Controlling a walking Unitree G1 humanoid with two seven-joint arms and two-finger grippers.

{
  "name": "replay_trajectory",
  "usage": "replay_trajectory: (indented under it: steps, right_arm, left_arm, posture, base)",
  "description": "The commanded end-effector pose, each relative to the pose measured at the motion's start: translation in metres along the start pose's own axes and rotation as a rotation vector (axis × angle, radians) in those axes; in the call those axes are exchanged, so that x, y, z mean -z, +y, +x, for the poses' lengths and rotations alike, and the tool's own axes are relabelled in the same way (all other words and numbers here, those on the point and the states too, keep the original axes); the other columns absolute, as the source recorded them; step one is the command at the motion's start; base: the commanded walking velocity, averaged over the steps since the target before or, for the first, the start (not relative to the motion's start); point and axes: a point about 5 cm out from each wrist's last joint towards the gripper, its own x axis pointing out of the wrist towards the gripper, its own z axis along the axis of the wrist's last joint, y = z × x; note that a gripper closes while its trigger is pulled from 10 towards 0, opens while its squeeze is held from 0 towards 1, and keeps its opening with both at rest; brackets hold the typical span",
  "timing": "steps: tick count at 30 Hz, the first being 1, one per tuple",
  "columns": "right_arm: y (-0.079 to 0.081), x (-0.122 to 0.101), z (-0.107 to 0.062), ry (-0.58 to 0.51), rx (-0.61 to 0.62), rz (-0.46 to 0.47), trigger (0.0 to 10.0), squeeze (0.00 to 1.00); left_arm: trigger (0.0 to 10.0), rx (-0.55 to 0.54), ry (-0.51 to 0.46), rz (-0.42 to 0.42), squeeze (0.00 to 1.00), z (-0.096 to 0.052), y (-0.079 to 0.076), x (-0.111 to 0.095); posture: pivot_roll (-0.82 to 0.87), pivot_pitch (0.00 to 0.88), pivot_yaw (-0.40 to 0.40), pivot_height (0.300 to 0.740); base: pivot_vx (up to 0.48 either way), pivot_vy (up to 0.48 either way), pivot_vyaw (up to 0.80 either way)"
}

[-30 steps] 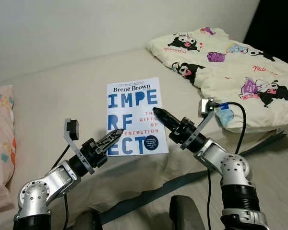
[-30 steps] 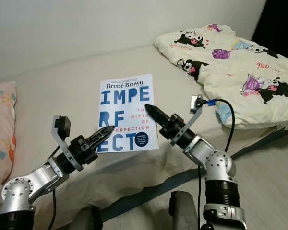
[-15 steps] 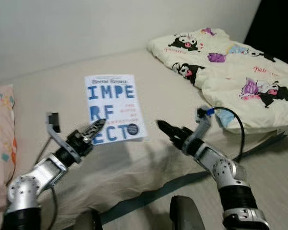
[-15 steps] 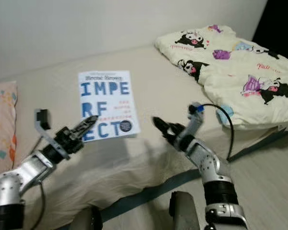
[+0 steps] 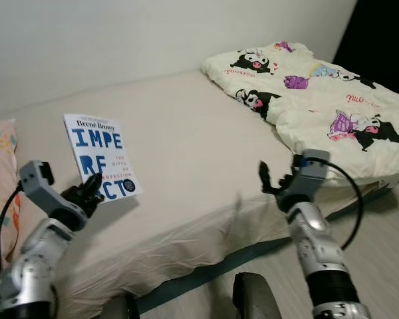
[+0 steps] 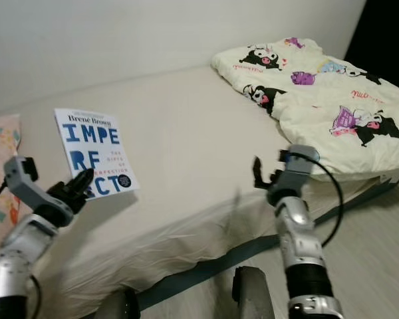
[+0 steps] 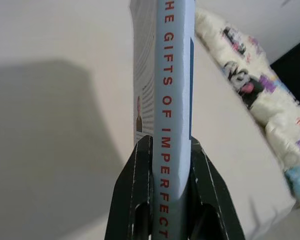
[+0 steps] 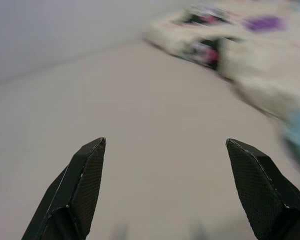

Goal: Clean up the room

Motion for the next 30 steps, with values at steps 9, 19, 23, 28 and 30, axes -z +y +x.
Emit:
replay_trajectory:
  steps: [9,19,23,28,30]
  right_arm:
    - [0.023,0.006,0.003,-0.025,-0.026,-0.025,10.0,0.00]
    - [0.065,0.011,-0.004,0.064,-0.213,0.554,10.0,0.64]
    - [0.096,0.008,-0.004,0.103,-0.329,0.805,10.0,1.00]
    - [0.112,0.003,-0.001,0.119,-0.402,0.948,10.0,1.00]
    - [0.114,0.002,0.002,0.131,-0.417,1.010,10.0,1.00]
  left_arm:
    - [6.8,-0.007,-0.009,-0.024,0.00,-0.007,-0.035,0.024]
    - [0.0,-0.220,-0.103,-0.171,0.00,0.016,-0.051,0.012]
    - [0.0,-0.302,-0.099,-0.275,0.00,0.026,-0.065,0.014]
    - [0.0,-0.204,-0.044,-0.402,0.00,0.031,-0.086,0.018]
    - [0.0,-0.145,0.000,-0.474,0.00,0.030,-0.098,0.020]
  posture:
    - [-0.03,0.083,-0.010,0.558]
    - [-0.03,0.101,-0.011,0.558]
    - [-0.02,0.113,0.000,0.558]
    - [-0.02,0.120,0.004,0.558]
    - [-0.02,0.125,0.006,0.558]
  base:
    - [0.000,0.000,0.00]
    - [0.000,0.000,0.00]
    - [0.000,0.000,0.00]
    - [0.000,0.000,0.00]
    - [0.000,0.000,0.00]
